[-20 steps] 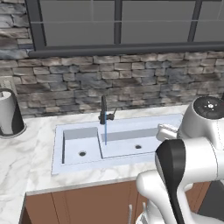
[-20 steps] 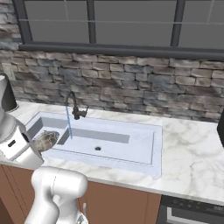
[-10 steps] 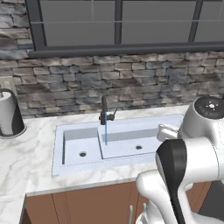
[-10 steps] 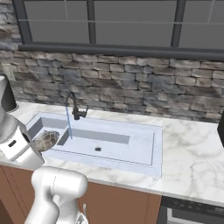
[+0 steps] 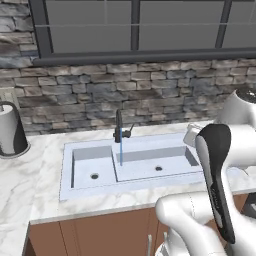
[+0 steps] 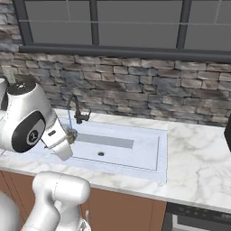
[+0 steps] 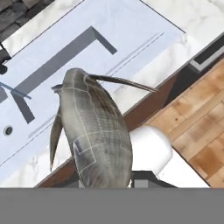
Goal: Take the fish out of the fridge, briefly rinse it in the sink, and place it on the tray next to the sink.
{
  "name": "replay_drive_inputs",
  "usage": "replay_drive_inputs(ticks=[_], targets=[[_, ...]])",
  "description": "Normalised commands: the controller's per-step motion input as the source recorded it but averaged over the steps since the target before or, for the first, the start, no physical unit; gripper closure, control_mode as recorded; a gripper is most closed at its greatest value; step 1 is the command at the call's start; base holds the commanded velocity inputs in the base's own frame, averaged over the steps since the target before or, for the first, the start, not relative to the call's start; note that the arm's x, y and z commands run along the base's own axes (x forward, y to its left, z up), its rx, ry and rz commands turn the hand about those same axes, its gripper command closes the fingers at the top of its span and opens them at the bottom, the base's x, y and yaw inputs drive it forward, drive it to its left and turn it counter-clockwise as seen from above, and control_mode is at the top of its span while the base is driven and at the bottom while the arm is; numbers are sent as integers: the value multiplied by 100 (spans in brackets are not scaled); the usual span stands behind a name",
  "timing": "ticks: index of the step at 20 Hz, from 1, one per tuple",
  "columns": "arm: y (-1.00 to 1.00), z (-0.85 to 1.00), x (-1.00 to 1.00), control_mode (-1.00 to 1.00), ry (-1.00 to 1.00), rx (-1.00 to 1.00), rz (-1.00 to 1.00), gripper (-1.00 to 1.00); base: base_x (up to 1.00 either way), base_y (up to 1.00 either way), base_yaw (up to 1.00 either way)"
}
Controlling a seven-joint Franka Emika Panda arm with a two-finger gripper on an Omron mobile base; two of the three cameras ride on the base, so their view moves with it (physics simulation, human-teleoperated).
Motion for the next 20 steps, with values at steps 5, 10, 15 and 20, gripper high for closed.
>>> replay_drive_inputs(ticks=[5, 10, 15, 20], targets=[[-33, -6, 20, -100, 26, 12, 29, 100, 0, 0, 0], [-11, -24, 54, -100, 14, 22, 42, 100, 0, 0, 0], [3, -2, 89, -100, 0, 28, 41, 100, 0, 0, 0], [3, -19, 99, -100, 0, 29, 36, 100, 0, 0, 0]])
